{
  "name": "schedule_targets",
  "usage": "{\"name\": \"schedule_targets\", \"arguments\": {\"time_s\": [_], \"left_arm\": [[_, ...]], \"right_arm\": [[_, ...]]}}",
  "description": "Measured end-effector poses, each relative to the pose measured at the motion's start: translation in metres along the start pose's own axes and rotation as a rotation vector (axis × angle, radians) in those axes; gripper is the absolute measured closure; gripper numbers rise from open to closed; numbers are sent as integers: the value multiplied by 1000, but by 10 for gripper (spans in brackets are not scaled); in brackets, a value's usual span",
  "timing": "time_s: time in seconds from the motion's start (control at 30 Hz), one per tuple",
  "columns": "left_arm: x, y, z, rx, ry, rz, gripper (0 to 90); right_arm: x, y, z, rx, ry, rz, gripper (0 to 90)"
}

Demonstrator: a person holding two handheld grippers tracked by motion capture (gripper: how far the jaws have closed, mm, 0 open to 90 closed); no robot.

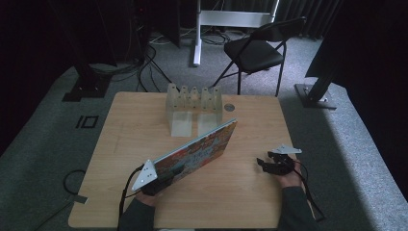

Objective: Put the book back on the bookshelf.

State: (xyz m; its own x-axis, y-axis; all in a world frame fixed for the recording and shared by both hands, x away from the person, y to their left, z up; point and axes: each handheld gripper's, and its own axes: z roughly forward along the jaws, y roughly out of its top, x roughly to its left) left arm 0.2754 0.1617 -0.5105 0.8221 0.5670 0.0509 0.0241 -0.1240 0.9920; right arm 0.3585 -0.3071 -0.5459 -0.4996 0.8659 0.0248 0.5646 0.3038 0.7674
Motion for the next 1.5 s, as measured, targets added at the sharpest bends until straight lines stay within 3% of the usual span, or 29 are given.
{"name": "schedule_targets", "arguments": {"time_s": [0.5, 0.77, 1.5], "left_arm": [[-2, 0, 0, -7, 46, 3, 807], [-8, 0, -1, 1, 64, 42, 809], [-11, 0, -3, 4, 124, 41, 808]], "right_arm": [[1, -5, 2, 25, -63, -4, 268], [-2, -4, 3, 36, -55, 17, 229], [-1, -4, 4, 40, -44, 14, 207]]}}
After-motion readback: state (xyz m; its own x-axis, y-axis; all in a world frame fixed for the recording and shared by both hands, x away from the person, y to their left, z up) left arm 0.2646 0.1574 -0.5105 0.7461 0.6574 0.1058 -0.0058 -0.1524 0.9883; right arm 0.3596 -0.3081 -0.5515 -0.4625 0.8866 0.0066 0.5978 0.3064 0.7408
